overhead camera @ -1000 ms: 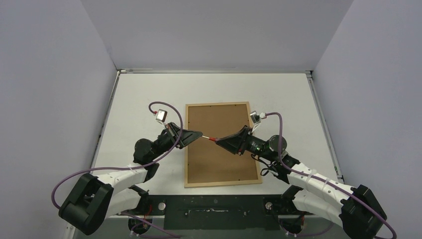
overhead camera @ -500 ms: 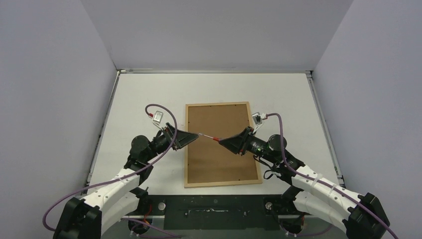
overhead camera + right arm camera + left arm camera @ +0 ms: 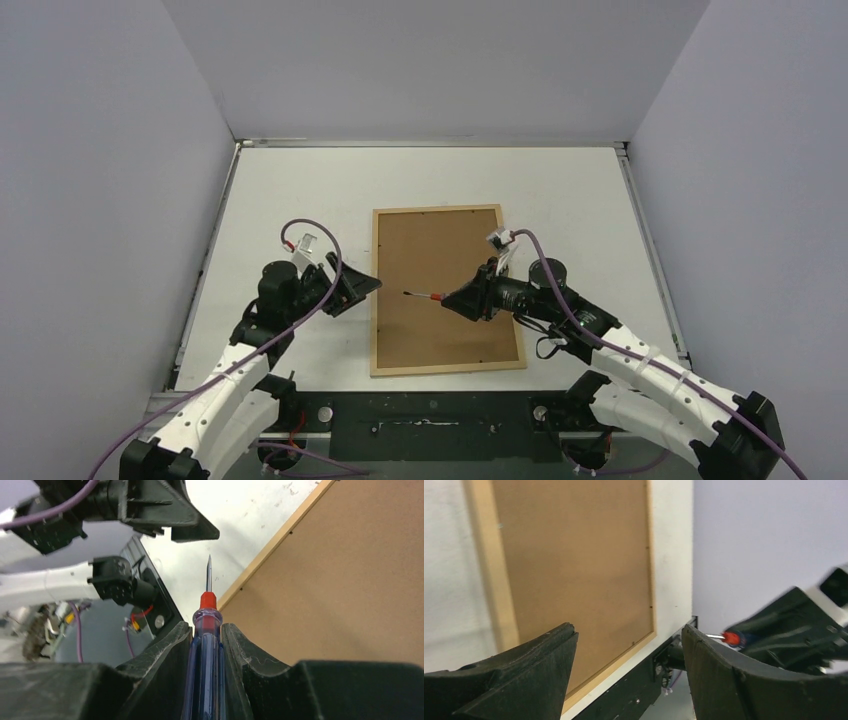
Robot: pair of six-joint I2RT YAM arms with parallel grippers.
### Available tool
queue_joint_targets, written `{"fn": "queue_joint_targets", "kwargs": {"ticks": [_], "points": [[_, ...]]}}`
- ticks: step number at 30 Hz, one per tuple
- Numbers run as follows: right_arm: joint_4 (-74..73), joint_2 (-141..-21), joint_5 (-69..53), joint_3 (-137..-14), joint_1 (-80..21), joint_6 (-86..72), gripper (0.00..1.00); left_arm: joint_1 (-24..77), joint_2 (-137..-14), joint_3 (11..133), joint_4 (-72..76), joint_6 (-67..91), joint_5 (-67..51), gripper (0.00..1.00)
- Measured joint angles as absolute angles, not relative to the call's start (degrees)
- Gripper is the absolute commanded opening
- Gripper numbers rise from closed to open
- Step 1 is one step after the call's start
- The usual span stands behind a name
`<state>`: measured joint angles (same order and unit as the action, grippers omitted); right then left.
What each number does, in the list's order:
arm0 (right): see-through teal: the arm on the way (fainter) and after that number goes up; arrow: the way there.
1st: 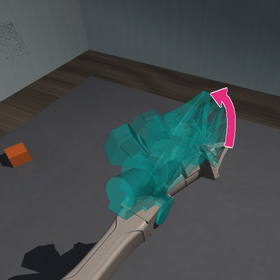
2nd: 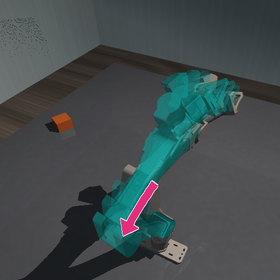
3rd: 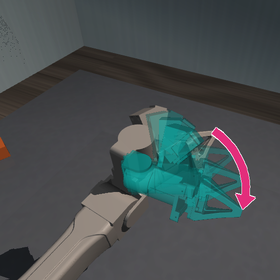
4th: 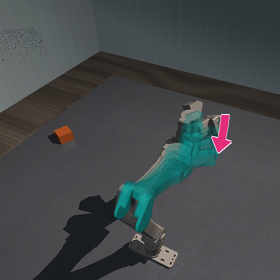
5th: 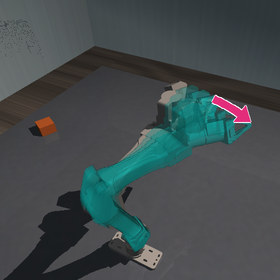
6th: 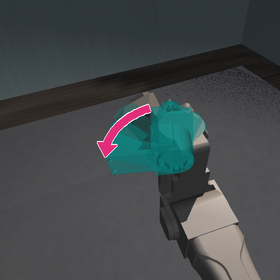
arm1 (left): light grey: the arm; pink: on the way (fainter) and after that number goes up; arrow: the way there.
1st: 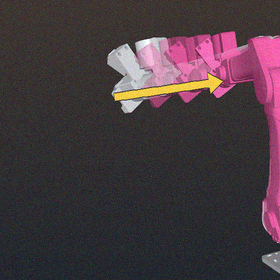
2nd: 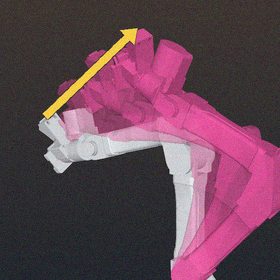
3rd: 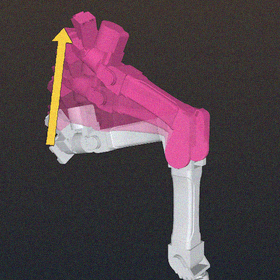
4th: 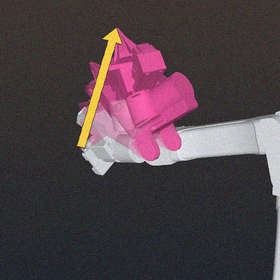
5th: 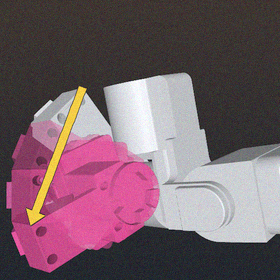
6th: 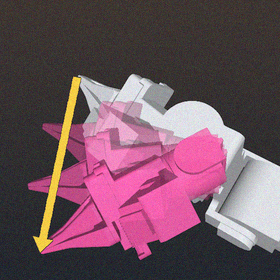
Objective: Take the photo out of the frame
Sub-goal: Release the photo frame item from the photo frame.
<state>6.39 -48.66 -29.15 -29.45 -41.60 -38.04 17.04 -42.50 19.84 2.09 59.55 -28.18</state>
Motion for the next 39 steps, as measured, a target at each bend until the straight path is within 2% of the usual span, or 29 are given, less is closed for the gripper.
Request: {"fn": "queue_joint_targets", "kwargs": {"ticks": [7, 15, 22, 29, 39], "points": [[-8.67, -48.90, -30.65, -38.30, -43.13, -26.20, 0.00, 17.04, -46.19, 22.94, -11.11, 53.43, -24.18, 0.75], [-16.10, -57.21, -30.04, -41.89, -43.05, -25.80, 0.00, 16.75, -52.69, 29.58, -23.22, 45.25, -20.86, 0.78], [-16.19, -61.32, -31.81, -41.89, -42.78, -33.43, 0.00, 16.08, -59.81, 39.81, -30.02, 39.77, -17.52, 0.77], [-15.33, -60.16, -32.51, -41.89, -42.35, -41.32, 0.00, 16.08, -62.46, 39.62, -31.05, 41.89, -18.06, 0.77], [-9.04, -62.35, -34.13, -39.22, -42.17, -40.12, 0.00, 16.53, -62.19, 31.66, -29.39, 42.41, -17.41, 0.75]]}}
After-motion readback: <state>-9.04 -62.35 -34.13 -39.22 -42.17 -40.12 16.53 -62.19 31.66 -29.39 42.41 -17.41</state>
